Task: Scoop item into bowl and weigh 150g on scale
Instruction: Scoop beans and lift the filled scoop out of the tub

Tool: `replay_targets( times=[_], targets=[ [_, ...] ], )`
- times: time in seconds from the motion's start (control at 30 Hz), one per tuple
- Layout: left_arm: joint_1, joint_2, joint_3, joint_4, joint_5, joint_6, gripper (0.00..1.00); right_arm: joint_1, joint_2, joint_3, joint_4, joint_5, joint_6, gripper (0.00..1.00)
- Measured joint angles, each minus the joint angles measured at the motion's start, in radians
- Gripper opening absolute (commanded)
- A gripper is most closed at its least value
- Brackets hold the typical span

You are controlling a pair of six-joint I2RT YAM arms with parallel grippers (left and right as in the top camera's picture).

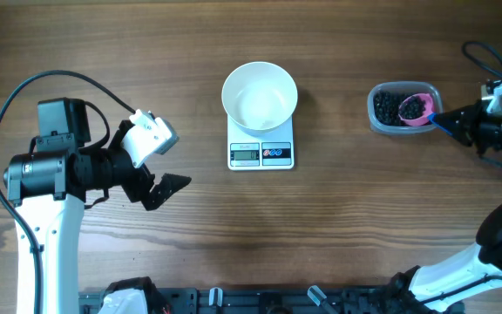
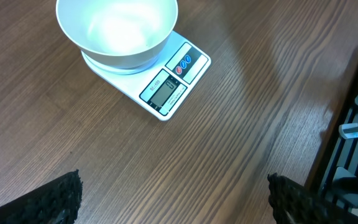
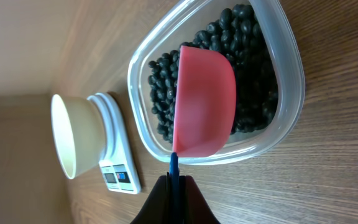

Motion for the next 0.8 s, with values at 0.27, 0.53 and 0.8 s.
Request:
replay_targets(
  times=[0.27,0.53,0.8],
  targets=[
    [0.0,0.0,0.0,0.0,0.0,0.0,1.0,-0.031,0.002,-0.003,-0.039,-0.063,0.0,0.04],
    [0.0,0.0,0.0,0.0,0.0,0.0,1.0,-0.031,0.003,-0.003,-0.04,-0.146,0.0,0.04],
    [0.0,0.0,0.0,0.0,0.0,0.0,1.0,-0.026,0.005,-0.003,-0.04,-0.295,-0.012,0.04]
  ],
)
